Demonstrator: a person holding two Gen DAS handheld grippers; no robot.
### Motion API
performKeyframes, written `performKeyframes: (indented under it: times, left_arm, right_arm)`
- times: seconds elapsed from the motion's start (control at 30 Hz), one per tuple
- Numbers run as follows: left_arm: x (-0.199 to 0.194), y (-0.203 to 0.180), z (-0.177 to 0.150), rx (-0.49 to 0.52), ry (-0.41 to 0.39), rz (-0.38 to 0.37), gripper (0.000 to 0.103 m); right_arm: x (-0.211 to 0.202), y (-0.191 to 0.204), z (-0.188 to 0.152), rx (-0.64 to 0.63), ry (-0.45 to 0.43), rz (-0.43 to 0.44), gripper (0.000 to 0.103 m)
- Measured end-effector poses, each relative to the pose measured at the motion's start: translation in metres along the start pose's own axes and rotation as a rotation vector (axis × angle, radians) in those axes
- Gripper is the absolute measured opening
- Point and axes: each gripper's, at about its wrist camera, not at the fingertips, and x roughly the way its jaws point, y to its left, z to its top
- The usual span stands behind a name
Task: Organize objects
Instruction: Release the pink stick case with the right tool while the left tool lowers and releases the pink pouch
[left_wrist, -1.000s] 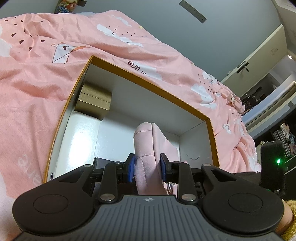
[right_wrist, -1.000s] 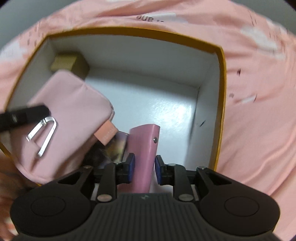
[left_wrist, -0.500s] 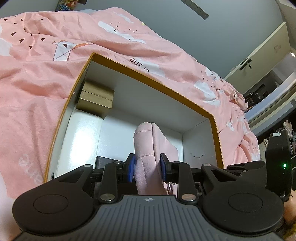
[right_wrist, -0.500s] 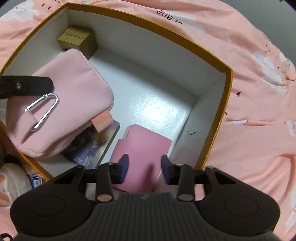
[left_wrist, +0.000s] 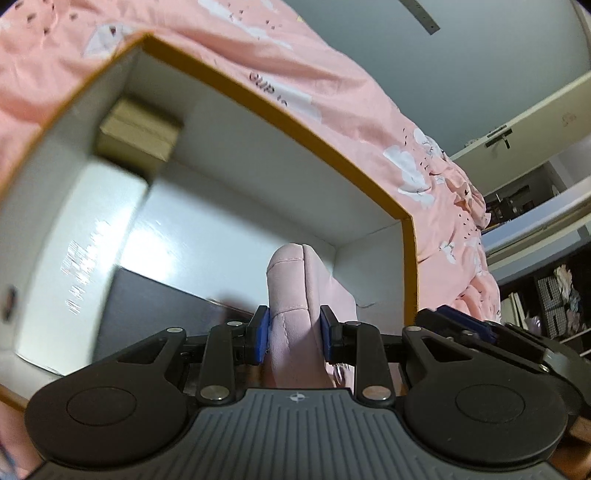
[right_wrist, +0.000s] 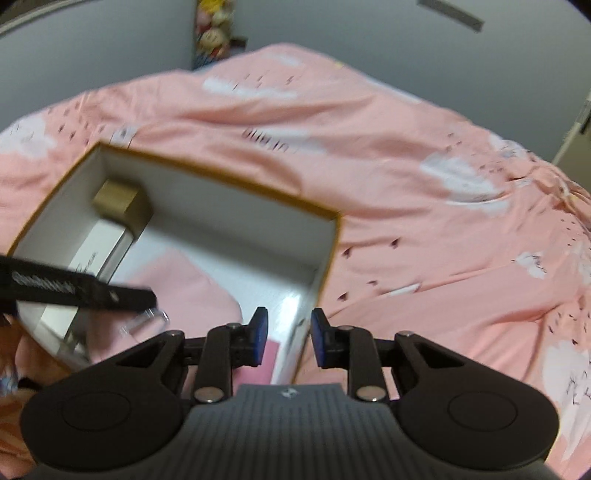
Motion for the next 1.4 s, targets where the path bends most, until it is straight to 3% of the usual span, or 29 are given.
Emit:
performKeyframes:
  times: [0.3, 0.6, 0.77, 0.9, 1.03, 1.23, 1.33, 1.4]
  left_arm:
    - [0.033, -0.013, -0.017, -0.010, 0.054, 0.033, 0.031]
    - [0.038, -0.017, -0.020, -0.002, 0.094, 0.079, 0.037]
    - [0.038, -0.024, -0.023, 0.077, 0.114, 0.124, 0.043]
    - [0.038, -0.034, -0.027, 0.202, 0.150, 0.179, 0.048]
    - [0.027, -0.037, -0.029, 0.272, 0.147, 0.148, 0.048]
    - [0.029, -0.037, -0.028, 0.289, 0.158, 0.120, 0.032]
    - [0.036, -0.040, -0.030, 0.283, 0.188, 0.069, 0.027]
    - [0.038, -0.043, -0.033, 0.304, 0.180, 0.079, 0.027]
  right_arm:
    - [-0.003, -0.011, -0.017, 0.055, -0.049, 0.012, 0.026]
    - [0.005, -0.016, -0.029, 0.101, -0.021, 0.056, 0.026]
    - [0.005, -0.016, -0.034, 0.119, -0.019, 0.069, 0.026]
    - [0.005, -0.018, -0.037, 0.134, -0.017, 0.078, 0.026]
    - [0.003, -0.020, -0.040, 0.142, -0.022, 0.087, 0.026]
    - [0.004, -0.021, -0.043, 0.165, -0.014, 0.114, 0.025]
    - [0.006, -0.021, -0.045, 0.183, -0.002, 0.132, 0.021]
    - [0.007, -0.020, -0.045, 0.182, 0.000, 0.128, 0.021]
